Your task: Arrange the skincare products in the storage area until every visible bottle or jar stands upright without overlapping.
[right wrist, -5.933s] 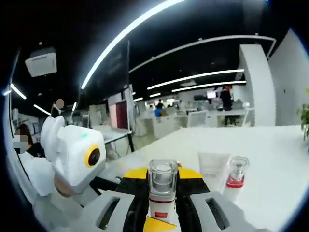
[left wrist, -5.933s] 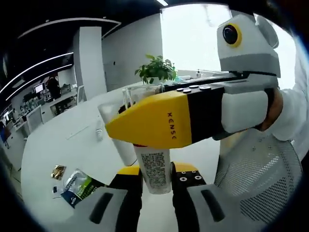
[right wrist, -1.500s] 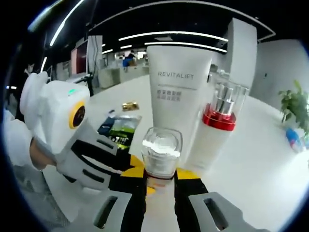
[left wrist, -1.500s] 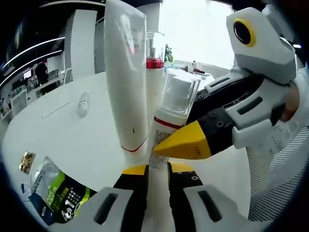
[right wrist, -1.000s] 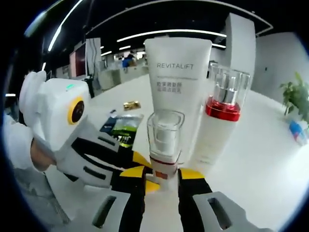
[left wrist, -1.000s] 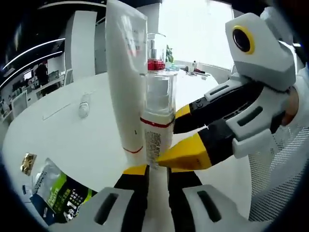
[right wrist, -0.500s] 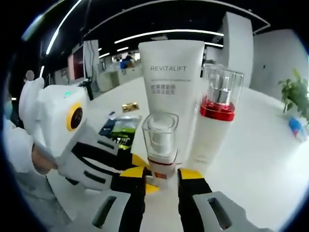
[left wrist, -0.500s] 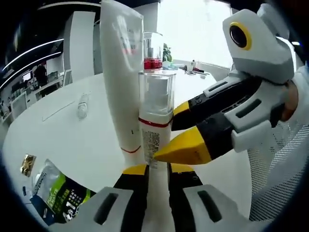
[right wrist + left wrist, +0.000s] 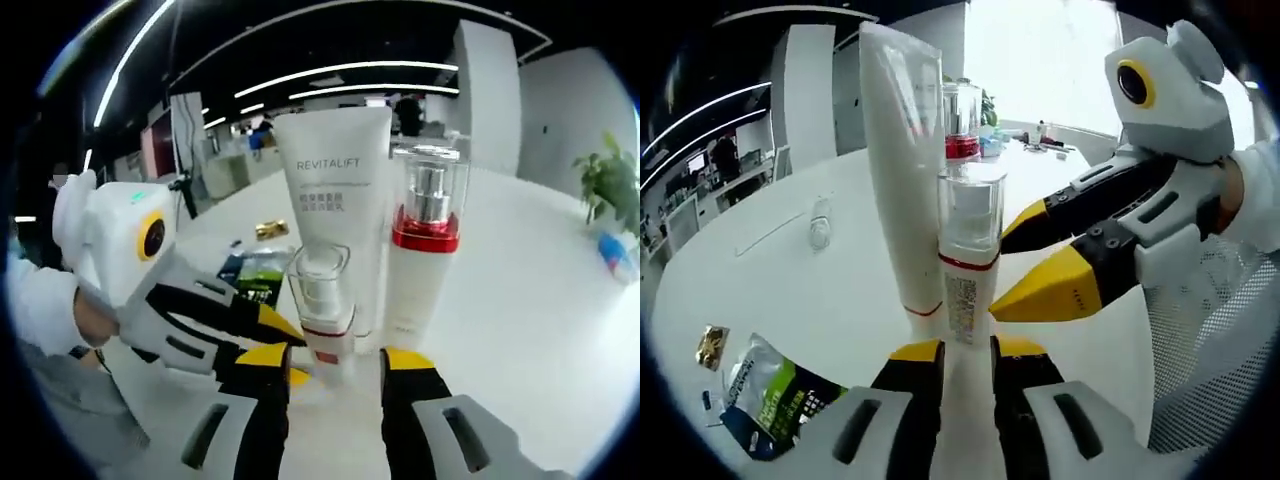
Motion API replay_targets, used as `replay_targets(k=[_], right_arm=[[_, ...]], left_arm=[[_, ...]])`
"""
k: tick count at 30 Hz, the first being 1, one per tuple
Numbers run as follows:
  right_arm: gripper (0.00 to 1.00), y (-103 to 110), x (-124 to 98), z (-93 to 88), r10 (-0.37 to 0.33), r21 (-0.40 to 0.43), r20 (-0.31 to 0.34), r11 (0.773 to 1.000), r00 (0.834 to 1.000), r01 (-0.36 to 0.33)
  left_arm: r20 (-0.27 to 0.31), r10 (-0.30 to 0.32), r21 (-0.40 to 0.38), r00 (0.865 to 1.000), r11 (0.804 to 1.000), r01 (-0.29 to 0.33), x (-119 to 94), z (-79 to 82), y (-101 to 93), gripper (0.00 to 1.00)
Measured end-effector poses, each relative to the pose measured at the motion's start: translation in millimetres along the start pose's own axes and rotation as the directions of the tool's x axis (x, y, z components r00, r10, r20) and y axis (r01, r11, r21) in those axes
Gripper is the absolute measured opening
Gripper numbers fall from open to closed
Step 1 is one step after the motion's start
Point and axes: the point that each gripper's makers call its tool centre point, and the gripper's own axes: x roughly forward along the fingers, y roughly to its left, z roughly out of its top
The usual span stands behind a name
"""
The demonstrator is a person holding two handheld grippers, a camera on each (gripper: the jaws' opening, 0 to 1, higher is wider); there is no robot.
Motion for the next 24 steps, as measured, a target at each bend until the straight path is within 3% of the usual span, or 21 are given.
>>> replay_targets(k=[14,16,24], right_arm=[[0.43,-3,-16,17.3,0.019,-0.001,0.075,1.000,0.997,-0.019],[0.45,-1,-19,19.2,0.029,0.002,0.077,1.000,0.997,-0.029],[0.60,8,-25,18.7,0.099,-0.014,0.073,0.995,0.992,-0.098]], left_arm=[[-0.004,0.008,-0.002,1.000,1.000,-0.008,-24,14.3,-10.2,0.22],[-0.031,-0.009,-0.017,0.999,1.000,0.008,-25,10.8,-14.4,0.24],[-0.034,0.021,-0.044,0.999,0.999,-0.022,-42,13.1,-13.9,0.36]])
